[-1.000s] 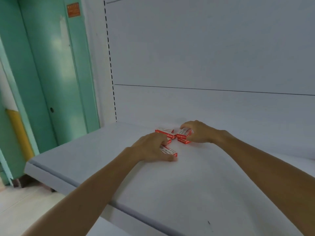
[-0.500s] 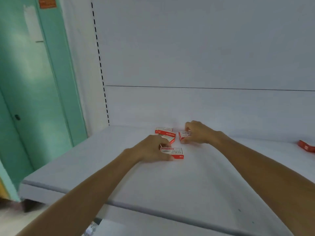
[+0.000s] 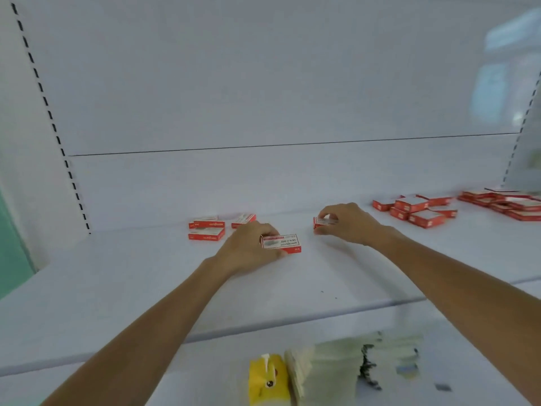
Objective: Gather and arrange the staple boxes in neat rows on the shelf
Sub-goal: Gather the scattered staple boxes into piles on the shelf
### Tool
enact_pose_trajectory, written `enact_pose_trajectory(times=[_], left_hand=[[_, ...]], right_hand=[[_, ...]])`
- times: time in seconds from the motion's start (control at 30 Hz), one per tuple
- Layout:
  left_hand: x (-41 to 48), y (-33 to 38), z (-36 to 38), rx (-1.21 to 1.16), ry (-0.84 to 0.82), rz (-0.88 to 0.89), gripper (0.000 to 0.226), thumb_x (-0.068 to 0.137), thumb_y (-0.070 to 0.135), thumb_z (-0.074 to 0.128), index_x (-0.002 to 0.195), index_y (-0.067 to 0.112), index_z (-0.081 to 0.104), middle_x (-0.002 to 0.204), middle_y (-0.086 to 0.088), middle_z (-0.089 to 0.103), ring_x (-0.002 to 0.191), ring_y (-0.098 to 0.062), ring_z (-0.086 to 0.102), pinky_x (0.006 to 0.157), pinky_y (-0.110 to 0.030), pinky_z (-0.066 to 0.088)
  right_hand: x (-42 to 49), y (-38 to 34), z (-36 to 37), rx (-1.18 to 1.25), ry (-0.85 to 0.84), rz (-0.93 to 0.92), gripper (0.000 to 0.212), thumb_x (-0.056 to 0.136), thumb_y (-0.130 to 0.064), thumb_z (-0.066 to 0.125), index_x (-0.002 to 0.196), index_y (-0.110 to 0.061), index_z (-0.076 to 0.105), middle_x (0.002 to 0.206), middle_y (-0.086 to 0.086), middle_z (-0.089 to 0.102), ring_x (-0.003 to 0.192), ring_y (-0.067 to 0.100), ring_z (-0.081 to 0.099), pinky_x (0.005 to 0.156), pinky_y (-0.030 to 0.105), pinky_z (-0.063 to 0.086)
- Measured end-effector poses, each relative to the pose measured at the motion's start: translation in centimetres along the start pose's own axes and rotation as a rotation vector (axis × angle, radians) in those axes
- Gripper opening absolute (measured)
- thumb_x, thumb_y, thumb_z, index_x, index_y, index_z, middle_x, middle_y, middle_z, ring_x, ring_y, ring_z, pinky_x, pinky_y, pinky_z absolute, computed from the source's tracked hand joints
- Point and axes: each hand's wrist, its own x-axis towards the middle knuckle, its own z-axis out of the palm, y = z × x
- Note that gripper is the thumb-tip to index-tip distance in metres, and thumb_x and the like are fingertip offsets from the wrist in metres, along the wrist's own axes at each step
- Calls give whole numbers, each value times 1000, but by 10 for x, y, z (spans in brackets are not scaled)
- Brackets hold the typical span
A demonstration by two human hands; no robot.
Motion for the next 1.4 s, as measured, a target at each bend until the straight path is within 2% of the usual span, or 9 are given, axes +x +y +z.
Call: enact_pose_trajectory(times=[0.23, 0.37, 0.6, 0.77, 0.87, 1.13, 1.23, 1.33, 1.4], left_hand=[[30, 73, 52, -48, -55, 95, 34, 77, 39, 69, 106, 21, 63, 105, 2, 61, 93, -14, 56, 81, -28, 45], [45, 129, 91, -78, -54, 189, 35, 76, 42, 68, 106, 23, 62, 102, 2, 60, 93, -16, 57, 83, -32, 47], [70, 242, 164, -181, -104, 290, 37, 72, 42, 69, 104, 25, 64, 104, 6, 64, 96, -11, 58, 83, -29, 47], [90, 316, 213, -164, -128, 352, 42, 74, 45, 70, 109, 23, 62, 107, 2, 62, 92, -10, 54, 79, -25, 45], [101, 346, 240, -209, -107, 350, 41, 77, 44, 68, 111, 22, 62, 109, 1, 62, 91, -9, 52, 75, -21, 41], [143, 386, 278, -190, -159, 381, 43, 78, 46, 66, 112, 21, 62, 113, 0, 62, 94, -10, 54, 75, -21, 41], [165, 390, 284, -206, -149, 404, 40, 79, 45, 65, 110, 21, 63, 114, 2, 64, 92, -8, 53, 76, -23, 43], [189, 394, 289, -178, -154, 402, 46, 80, 42, 65, 119, 18, 59, 125, -1, 59, 108, -15, 54, 91, -29, 44], [200, 395, 294, -171, -162, 396, 47, 81, 41, 64, 121, 18, 57, 127, -2, 58, 112, -16, 53, 93, -29, 43]], right_hand=[[-67, 76, -47, -99, 79, 144, 45, 80, -52, 63, 112, -21, 62, 110, 2, 63, 101, 21, 57, 84, 32, 44], [-107, 127, -79, -138, 129, 250, 42, 80, -56, 59, 107, -23, 64, 98, -4, 63, 96, 18, 57, 80, 32, 43], [-175, 219, -139, -191, 128, 398, 46, 85, -49, 57, 123, -22, 58, 125, 2, 59, 113, 23, 53, 94, 33, 42], [-215, 280, -181, -194, 217, 449, 42, 86, -44, 58, 119, -17, 61, 122, 5, 62, 111, 23, 56, 96, 36, 46], [-235, 315, -195, -247, 207, 449, 39, 88, -43, 56, 117, -17, 62, 116, 5, 64, 104, 21, 59, 89, 34, 49], [-244, 379, -218, -250, 261, 488, 34, 86, -42, 60, 111, -20, 65, 103, 1, 66, 86, 17, 60, 76, 29, 49], [-229, 397, -216, -262, 225, 491, 40, 86, -44, 59, 118, -20, 61, 111, 1, 65, 93, 18, 61, 79, 28, 49], [-210, 410, -221, -281, 213, 482, 41, 87, -39, 60, 120, -16, 60, 117, 5, 62, 103, 22, 59, 83, 28, 46], [-196, 423, -224, -279, 256, 477, 44, 85, -41, 61, 123, -20, 58, 119, 4, 61, 105, 22, 57, 79, 25, 42]])
